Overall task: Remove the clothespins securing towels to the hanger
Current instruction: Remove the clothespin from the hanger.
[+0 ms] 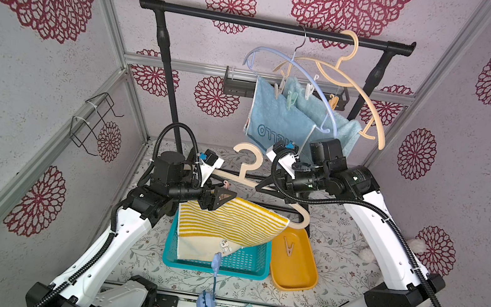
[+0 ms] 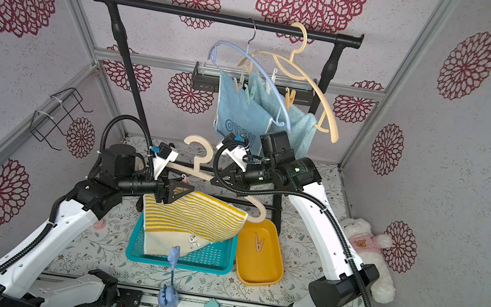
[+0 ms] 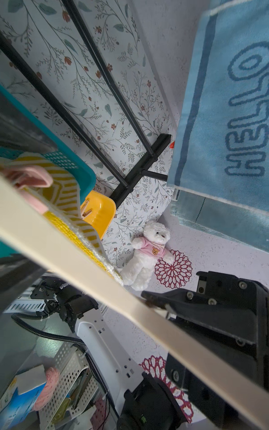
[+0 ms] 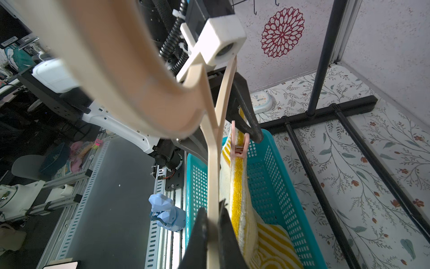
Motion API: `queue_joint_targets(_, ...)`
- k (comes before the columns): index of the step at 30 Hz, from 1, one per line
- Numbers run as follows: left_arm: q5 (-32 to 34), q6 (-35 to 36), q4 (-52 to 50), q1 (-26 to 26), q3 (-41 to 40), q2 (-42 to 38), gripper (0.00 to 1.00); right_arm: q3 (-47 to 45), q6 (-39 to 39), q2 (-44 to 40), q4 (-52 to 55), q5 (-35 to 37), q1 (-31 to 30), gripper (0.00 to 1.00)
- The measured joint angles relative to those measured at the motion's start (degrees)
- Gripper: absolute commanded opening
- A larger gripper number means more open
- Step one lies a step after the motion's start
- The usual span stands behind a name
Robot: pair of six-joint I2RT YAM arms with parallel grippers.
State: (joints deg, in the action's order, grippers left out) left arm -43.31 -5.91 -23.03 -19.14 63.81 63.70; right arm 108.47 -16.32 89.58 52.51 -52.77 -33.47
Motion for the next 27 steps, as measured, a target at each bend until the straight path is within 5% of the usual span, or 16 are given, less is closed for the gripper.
queue_joint_targets(13,-1.7,2.0,-2.9,-0.3,1.0,0.0,0.44,0.0,-0.1,0.0,0.4,-0.6,0.0,0.0)
queue_joint_targets(27,-9.9,4.1,-10.8,2.6,4.3,0.1,0.49,1.5,-1.2,1.3,2.2,-2.6,0.0,0.0)
